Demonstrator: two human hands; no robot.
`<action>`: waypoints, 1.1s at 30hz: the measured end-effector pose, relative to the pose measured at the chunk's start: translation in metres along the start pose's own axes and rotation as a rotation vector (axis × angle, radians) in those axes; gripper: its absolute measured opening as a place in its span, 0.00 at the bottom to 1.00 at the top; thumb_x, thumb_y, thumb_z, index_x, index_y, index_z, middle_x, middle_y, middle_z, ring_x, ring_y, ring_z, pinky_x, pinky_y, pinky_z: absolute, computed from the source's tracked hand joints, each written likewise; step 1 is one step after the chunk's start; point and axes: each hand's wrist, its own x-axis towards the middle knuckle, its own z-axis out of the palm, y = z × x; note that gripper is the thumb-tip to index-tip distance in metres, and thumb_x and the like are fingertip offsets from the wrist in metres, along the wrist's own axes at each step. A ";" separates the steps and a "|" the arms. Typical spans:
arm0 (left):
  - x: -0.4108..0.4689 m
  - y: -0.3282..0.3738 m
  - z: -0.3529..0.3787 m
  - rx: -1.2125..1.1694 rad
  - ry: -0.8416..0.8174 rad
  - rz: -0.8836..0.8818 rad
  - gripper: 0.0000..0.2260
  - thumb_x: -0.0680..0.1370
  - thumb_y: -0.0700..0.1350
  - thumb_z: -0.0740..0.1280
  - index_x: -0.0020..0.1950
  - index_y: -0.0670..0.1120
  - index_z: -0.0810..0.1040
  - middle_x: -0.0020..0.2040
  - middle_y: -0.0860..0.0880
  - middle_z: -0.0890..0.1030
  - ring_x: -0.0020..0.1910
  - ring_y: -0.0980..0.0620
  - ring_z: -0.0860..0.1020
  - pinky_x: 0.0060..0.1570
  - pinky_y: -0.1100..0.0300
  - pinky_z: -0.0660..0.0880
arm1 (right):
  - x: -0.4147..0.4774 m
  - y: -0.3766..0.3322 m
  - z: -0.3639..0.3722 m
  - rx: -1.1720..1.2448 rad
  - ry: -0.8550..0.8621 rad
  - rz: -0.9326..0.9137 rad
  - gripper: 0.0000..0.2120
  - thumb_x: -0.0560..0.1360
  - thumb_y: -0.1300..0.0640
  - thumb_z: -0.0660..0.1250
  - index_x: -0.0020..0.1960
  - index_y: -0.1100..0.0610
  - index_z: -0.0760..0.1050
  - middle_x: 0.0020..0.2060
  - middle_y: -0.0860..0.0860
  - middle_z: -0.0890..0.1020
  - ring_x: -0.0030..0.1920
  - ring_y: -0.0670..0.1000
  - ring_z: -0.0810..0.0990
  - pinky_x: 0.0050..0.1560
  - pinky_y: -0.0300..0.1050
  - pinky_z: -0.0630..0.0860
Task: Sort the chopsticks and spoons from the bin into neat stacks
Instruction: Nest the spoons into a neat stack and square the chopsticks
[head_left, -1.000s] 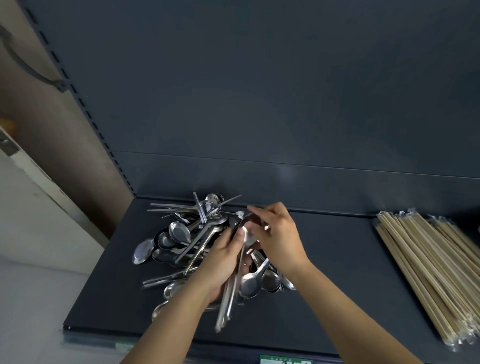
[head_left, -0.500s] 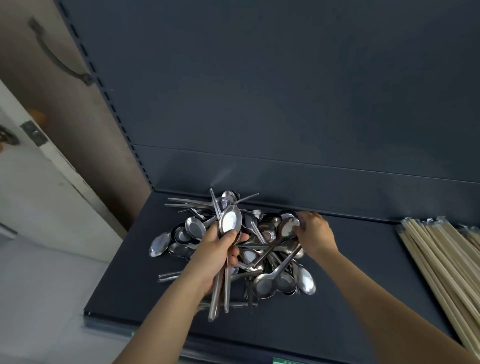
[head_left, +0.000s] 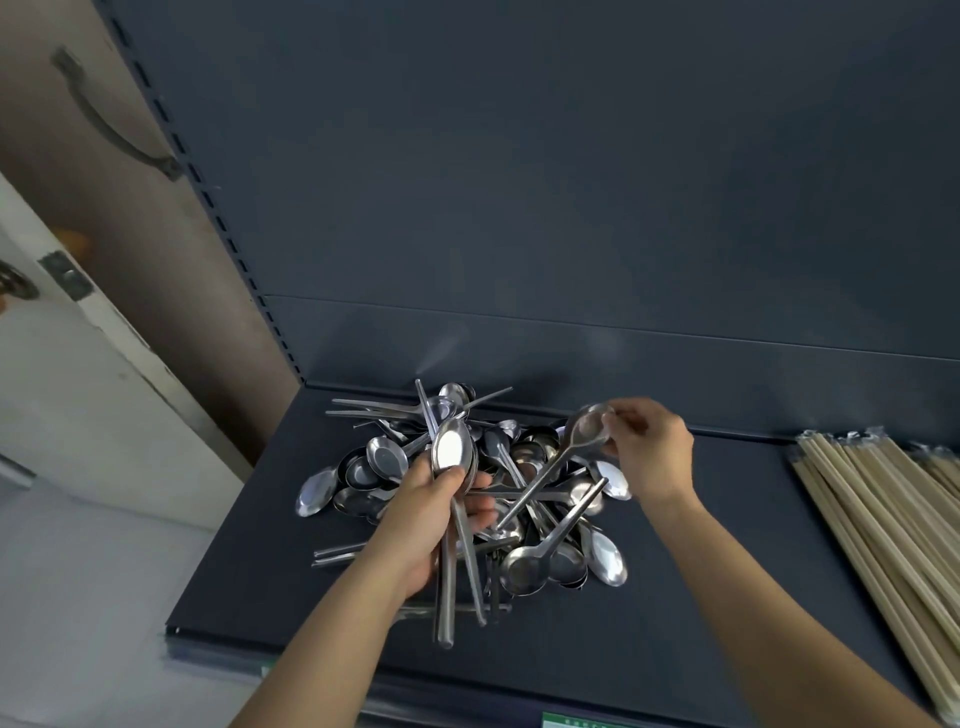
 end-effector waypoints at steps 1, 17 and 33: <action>0.001 -0.001 0.001 -0.025 -0.005 -0.005 0.08 0.82 0.38 0.57 0.59 0.45 0.71 0.48 0.41 0.81 0.37 0.49 0.81 0.39 0.55 0.81 | -0.004 -0.007 -0.003 0.042 -0.008 -0.021 0.09 0.75 0.66 0.66 0.41 0.53 0.79 0.33 0.45 0.81 0.33 0.45 0.81 0.43 0.47 0.81; -0.012 -0.008 0.022 0.167 -0.124 0.012 0.07 0.81 0.39 0.61 0.58 0.43 0.73 0.38 0.49 0.82 0.26 0.59 0.71 0.24 0.67 0.68 | -0.045 -0.013 0.014 -0.208 -0.217 -0.355 0.07 0.76 0.58 0.67 0.51 0.55 0.83 0.42 0.48 0.78 0.43 0.45 0.77 0.45 0.34 0.72; -0.008 -0.006 0.006 0.004 -0.036 0.002 0.08 0.81 0.38 0.60 0.57 0.47 0.74 0.44 0.45 0.81 0.26 0.59 0.72 0.26 0.67 0.73 | -0.037 0.036 0.002 -0.850 -0.603 -0.572 0.11 0.76 0.58 0.65 0.56 0.52 0.81 0.56 0.51 0.72 0.59 0.53 0.68 0.60 0.41 0.65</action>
